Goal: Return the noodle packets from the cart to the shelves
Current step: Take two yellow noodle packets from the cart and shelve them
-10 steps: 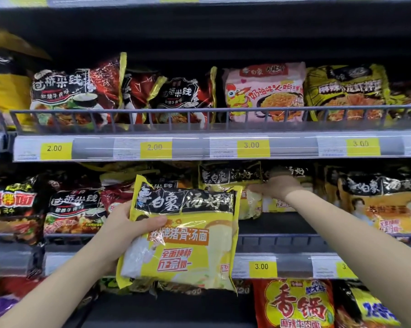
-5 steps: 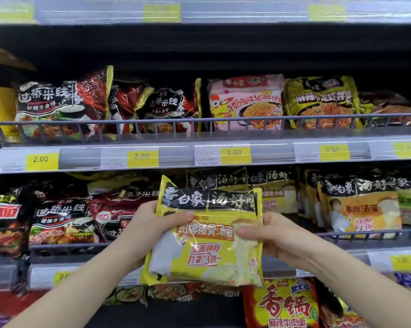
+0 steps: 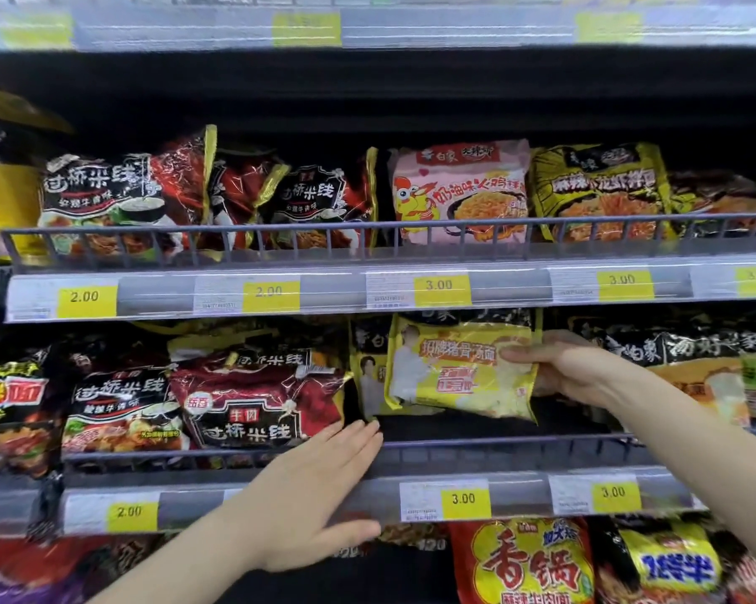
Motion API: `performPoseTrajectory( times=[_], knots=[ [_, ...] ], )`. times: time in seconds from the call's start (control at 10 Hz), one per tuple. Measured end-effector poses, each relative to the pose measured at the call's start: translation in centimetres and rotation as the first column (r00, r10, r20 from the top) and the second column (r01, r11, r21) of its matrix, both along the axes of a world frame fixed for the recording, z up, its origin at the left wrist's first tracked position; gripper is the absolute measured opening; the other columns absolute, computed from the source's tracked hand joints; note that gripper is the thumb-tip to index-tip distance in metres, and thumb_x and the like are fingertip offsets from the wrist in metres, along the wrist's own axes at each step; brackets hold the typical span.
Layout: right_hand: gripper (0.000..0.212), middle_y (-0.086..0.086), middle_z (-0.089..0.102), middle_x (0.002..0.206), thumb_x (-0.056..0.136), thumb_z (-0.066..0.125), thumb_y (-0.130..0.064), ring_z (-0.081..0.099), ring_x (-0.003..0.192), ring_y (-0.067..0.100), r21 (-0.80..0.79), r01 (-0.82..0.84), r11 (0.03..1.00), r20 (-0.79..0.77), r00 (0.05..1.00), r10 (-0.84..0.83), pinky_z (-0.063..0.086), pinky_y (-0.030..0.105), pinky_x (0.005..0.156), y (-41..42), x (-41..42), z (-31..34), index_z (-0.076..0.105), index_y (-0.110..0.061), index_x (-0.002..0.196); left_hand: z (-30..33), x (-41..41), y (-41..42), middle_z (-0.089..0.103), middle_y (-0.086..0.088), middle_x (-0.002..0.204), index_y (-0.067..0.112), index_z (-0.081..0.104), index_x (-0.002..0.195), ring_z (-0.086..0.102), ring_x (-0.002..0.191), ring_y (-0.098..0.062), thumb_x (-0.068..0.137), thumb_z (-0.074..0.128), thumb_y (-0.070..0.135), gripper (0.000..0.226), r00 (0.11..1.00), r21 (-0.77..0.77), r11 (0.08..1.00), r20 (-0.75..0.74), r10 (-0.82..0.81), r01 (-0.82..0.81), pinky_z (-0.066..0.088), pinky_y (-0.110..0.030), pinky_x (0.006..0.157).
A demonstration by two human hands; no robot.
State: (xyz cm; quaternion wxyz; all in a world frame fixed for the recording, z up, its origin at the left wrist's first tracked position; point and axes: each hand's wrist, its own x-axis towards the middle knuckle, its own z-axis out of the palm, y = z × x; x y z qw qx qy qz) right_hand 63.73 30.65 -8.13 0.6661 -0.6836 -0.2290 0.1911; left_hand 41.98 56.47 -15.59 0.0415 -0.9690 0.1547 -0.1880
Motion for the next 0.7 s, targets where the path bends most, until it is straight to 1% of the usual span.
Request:
performPoseTrajectory(
  times=[0.1, 0.2, 0.3, 0.4, 0.5, 0.6, 0.7],
  knots=[
    [0.031, 0.006, 0.076, 0.076, 0.073, 0.073, -0.002, 0.073, 0.076, 0.021, -0.039, 0.072, 0.997, -0.006, 0.997, -0.072, 0.058, 0.032, 0.074, 1.9, 1.4, -0.6, 0.064, 0.000, 0.102, -1.6, 1.2, 0.9, 0.025, 0.007, 0.153, 0.035, -0.003, 0.145, 0.021, 0.141, -0.009, 0.079, 0.053, 0.061, 0.090, 0.998, 0.102, 0.995, 0.056, -0.009, 0.003, 0.028, -0.037, 0.112],
    [0.028, 0.006, 0.075, 0.098, 0.070, 0.074, -0.005, 0.064, 0.105, 0.022, -0.089, 0.014, 0.996, 0.011, 1.000, -0.013, 0.043, 0.037, 0.103, 3.7, 1.9, -1.2, 0.066, -0.003, 0.097, -1.3, 1.4, 1.1, 0.017, 0.010, 0.155, 0.033, -0.004, 0.146, 0.014, 0.142, -0.005, 0.080, 0.045, 0.066, 0.089, 0.998, 0.126, 0.992, 0.054, -0.008, 0.002, 0.026, -0.035, 0.113],
    [0.055, 0.005, 0.074, 0.107, 0.061, 0.082, -0.018, 0.067, 0.103, 0.018, -0.125, -0.064, 0.990, 0.012, 0.998, 0.066, 0.043, 0.036, 0.103, 5.0, 2.3, -2.1, 0.063, -0.002, 0.110, -1.7, 1.3, 1.4, 0.009, 0.015, 0.155, 0.035, -0.003, 0.148, 0.001, 0.142, 0.003, 0.082, 0.038, 0.070, 0.085, 0.999, 0.094, 0.995, 0.025, 0.026, -0.028, 0.021, -0.031, 0.114],
    [0.082, 0.000, 0.074, 0.105, 0.039, 0.091, -0.037, 0.069, 0.100, 0.014, -0.165, -0.117, 0.979, 0.045, 0.991, 0.126, 0.044, 0.038, 0.102, 5.6, 2.6, -2.7, 0.064, -0.005, 0.110, -1.3, 1.0, 1.2, 0.009, 0.018, 0.155, 0.036, 0.002, 0.148, 0.001, 0.141, 0.007, 0.083, 0.033, 0.073, 0.081, 0.999, 0.055, 0.998, -0.016, 0.038, -0.037, 0.022, -0.028, 0.115],
    [0.098, 0.004, 0.075, 0.104, 0.028, 0.094, -0.041, 0.068, 0.102, 0.018, -0.164, -0.110, 0.980, 0.064, 0.990, 0.122, 0.047, 0.038, 0.098, 5.9, 3.2, -3.2, 0.060, -0.001, 0.111, -0.8, 1.0, 1.1, 0.033, 0.005, 0.151, 0.020, 0.029, 0.146, 0.031, 0.136, -0.005, 0.087, 0.025, 0.070, 0.077, 0.999, 0.204, 0.978, 0.015, 0.028, -0.031, 0.027, -0.027, 0.109],
    [0.080, 0.008, 0.075, 0.100, 0.039, 0.093, -0.032, 0.067, 0.103, 0.021, -0.202, -0.084, 0.976, 0.088, 0.991, 0.103, 0.048, 0.040, 0.099, 6.3, 3.0, -3.2, 0.061, -0.002, 0.106, -0.5, 1.1, 1.1, 0.039, 0.001, 0.147, 0.015, 0.037, 0.142, 0.038, 0.133, -0.009, 0.088, 0.023, 0.070, 0.079, 1.000, 0.260, 0.966, 0.030, 0.009, -0.017, 0.028, -0.027, 0.109],
    [0.050, 0.010, 0.069, 0.112, 0.068, 0.080, -0.016, 0.063, 0.109, 0.022, -0.263, -0.022, 0.965, 0.104, 0.993, 0.051, 0.048, 0.036, 0.096, 6.4, 2.7, -2.9, 0.059, -0.002, 0.111, -0.9, 1.2, 1.2, 0.040, 0.001, 0.146, 0.014, 0.037, 0.142, 0.040, 0.132, -0.010, 0.088, 0.023, 0.070, 0.079, 0.999, 0.302, 0.953, 0.043, 0.012, -0.024, 0.039, -0.038, 0.101]
  ],
)
